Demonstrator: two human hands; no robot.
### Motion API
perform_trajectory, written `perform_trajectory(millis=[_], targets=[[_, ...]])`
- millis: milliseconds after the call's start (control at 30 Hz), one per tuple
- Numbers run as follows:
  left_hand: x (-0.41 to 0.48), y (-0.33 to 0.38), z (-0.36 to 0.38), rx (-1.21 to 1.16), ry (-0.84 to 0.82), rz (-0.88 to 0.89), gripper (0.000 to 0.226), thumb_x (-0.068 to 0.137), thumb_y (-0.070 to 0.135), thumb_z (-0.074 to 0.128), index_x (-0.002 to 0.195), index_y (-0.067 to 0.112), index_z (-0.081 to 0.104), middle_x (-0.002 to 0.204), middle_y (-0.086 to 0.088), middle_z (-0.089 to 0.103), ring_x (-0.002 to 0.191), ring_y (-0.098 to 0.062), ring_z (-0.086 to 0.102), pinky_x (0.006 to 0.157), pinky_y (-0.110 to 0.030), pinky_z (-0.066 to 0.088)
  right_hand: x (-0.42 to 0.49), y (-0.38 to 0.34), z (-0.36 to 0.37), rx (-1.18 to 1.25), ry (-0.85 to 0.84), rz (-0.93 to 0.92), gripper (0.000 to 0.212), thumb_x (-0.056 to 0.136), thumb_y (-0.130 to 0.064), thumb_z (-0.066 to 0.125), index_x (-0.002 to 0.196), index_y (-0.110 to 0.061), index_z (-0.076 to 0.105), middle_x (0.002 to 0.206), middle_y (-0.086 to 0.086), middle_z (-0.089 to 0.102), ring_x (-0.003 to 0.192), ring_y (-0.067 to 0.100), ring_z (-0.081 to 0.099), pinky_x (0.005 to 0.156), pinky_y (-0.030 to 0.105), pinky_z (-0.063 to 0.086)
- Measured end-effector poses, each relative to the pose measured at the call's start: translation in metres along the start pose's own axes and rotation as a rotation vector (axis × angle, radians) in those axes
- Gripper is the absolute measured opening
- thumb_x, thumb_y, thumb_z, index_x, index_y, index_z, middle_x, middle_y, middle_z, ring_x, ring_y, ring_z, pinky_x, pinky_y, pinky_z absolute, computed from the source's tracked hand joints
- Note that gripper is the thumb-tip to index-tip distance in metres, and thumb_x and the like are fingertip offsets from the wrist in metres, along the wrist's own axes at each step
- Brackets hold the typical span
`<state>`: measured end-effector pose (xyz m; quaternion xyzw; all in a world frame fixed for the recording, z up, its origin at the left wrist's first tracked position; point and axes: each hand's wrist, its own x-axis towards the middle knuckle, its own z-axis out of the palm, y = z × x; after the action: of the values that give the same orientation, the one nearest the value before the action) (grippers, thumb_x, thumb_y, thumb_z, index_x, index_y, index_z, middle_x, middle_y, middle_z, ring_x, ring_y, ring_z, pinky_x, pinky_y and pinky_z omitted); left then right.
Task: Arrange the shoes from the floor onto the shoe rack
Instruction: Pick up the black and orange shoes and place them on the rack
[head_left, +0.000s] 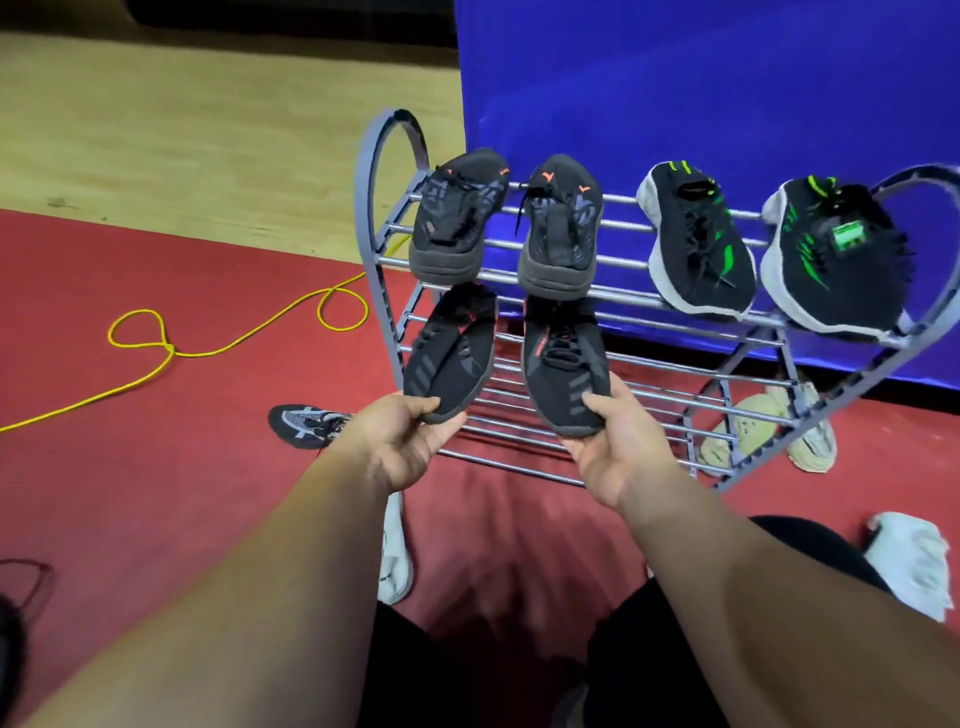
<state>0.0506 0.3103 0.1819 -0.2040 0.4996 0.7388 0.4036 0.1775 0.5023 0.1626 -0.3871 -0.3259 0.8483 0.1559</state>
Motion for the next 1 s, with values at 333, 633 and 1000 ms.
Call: perform_trajectory(millis=[333,633,1000], targets=[[-0.004,0.002,-0.016,0.035,-0.027,-0.059,0.030,0.098,-0.014,0.041,0.118,-0.005,0.062,0.099,-0.021,0.074,0.095,-0.032,0.070,0.072,-0.043,0.063,0.026,0.025,0.009,0.009,0.110,0.064,0.051,0.101,0.005,0.038,0.135,-0.023,0.063,0.121,0.009,0.075,0.110,0.030,0.073,0.086,0.045,0.061],[-0.010,0.001,-0.018,-0.033,-0.093,0.001,0.030,0.097,-0.014,0.043,0.114,-0.001,0.063,0.107,-0.020,0.075,0.095,-0.032,0.074,0.083,-0.046,0.061,0.022,0.024,0.011,0.034,0.042,0.041,0.050,0.101,0.005,0.038,0.134,-0.023,0.063,0.124,0.008,0.074,0.112,0.030,0.072,0.096,0.048,0.057],[0.066,0.004,0.021,-0.105,-0.046,0.060,0.033,0.102,0.008,0.056,0.133,-0.004,0.058,0.111,-0.019,0.075,0.109,-0.029,0.071,0.088,-0.039,0.061,0.050,0.021,0.034,0.135,0.024,0.035,0.039,0.104,-0.001,0.048,0.138,-0.018,0.055,0.121,0.010,0.075,0.105,0.029,0.075,0.081,0.042,0.062]])
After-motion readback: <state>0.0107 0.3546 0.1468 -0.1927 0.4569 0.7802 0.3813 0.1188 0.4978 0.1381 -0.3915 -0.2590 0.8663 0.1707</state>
